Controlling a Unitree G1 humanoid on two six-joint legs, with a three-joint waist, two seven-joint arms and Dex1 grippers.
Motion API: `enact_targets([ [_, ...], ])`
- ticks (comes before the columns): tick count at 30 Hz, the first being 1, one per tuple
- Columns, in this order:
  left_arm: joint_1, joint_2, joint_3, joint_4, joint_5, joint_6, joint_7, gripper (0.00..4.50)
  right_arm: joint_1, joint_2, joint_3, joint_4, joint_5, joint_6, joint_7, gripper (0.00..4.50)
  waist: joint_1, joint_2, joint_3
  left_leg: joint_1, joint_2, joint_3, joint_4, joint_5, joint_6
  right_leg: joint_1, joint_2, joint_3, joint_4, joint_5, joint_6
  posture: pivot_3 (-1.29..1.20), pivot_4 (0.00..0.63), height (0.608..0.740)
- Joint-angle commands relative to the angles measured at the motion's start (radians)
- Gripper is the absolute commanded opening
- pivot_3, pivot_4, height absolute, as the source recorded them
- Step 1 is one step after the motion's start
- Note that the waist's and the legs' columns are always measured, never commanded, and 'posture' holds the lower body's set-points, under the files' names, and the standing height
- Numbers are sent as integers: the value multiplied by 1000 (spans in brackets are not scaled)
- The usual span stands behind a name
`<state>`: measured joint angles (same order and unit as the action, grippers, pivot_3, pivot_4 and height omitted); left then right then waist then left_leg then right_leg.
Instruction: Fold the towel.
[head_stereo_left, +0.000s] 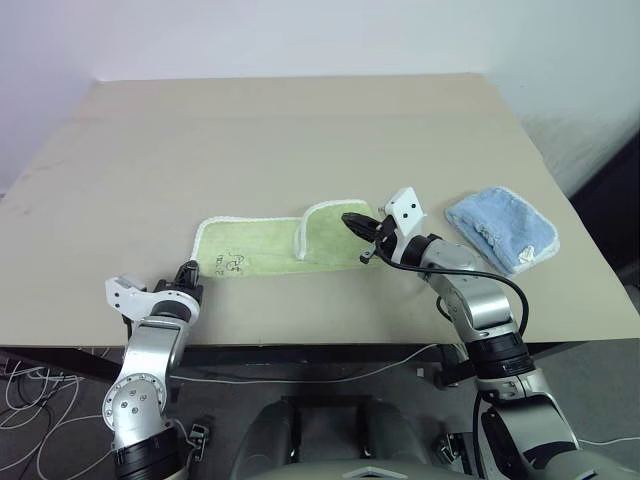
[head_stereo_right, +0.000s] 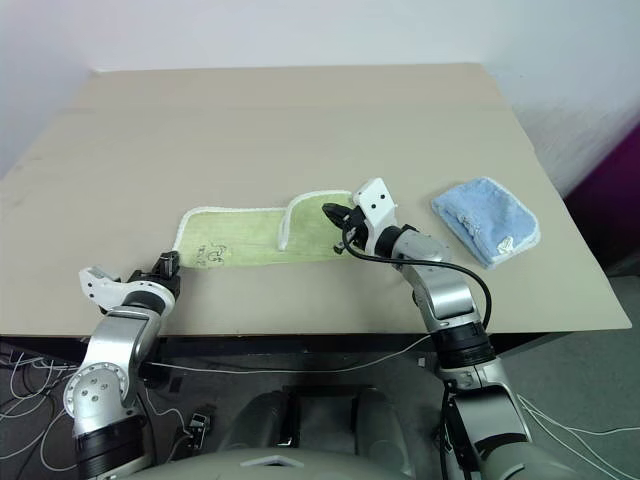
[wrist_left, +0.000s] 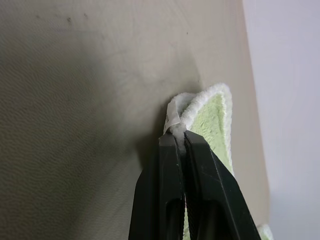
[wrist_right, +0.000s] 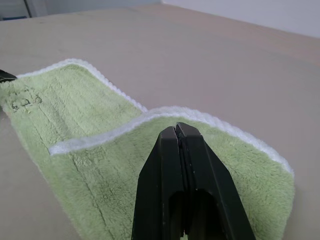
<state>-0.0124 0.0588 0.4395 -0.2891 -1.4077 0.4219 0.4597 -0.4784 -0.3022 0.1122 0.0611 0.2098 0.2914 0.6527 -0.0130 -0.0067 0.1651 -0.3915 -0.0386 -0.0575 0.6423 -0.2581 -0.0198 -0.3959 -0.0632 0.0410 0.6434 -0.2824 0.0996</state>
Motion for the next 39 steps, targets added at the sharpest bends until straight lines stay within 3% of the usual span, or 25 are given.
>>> enact_targets([
  [1,4,29,64,-4,-1,-34,-19,10,-7,0,-9,-48,5,-8,-2,0,-1,-1,1,0,0,0,0,0,0,0,0,0,0,0,0,0,150,740],
  [8,-29,168,162,14,-40,-29,-122,10,-9,4,-8,-48,5,-9,-4,0,0,-7,5,-2,0,0,-2,0,0,-2,-1,0,-2,0,0,0,150,740],
  [15,-68,325,138,-7,-11,52,-289,10,-22,0,-23,-37,4,-15,-14,0,1,-9,6,-2,-1,0,-8,0,-1,-2,-2,0,-8,0,0,0,150,740],
  [23,-163,509,-133,-126,156,203,-621,10,-24,-3,-36,-24,-1,-23,-34,0,-1,-8,6,-2,-1,0,-12,1,-2,-2,-2,0,-11,1,0,0,150,740],
  [29,-269,510,-308,-154,260,246,-783,10,-7,-6,-45,-40,-4,-20,-55,0,-3,-7,7,-2,-1,0,-14,1,-2,-4,-2,1,-11,1,0,0,150,740],
  [35,-338,529,-527,-112,525,252,-899,10,27,-20,-63,-81,-4,-7,-79,0,-1,-6,7,-3,-1,1,-14,1,-2,-4,-2,1,-11,1,0,0,150,740],
  [39,-354,517,-568,-48,617,275,-919,10,35,-23,-67,-95,-3,0,-88,0,-3,-6,8,-3,-1,1,-14,1,-2,-4,-1,1,-11,1,0,0,150,740],
])
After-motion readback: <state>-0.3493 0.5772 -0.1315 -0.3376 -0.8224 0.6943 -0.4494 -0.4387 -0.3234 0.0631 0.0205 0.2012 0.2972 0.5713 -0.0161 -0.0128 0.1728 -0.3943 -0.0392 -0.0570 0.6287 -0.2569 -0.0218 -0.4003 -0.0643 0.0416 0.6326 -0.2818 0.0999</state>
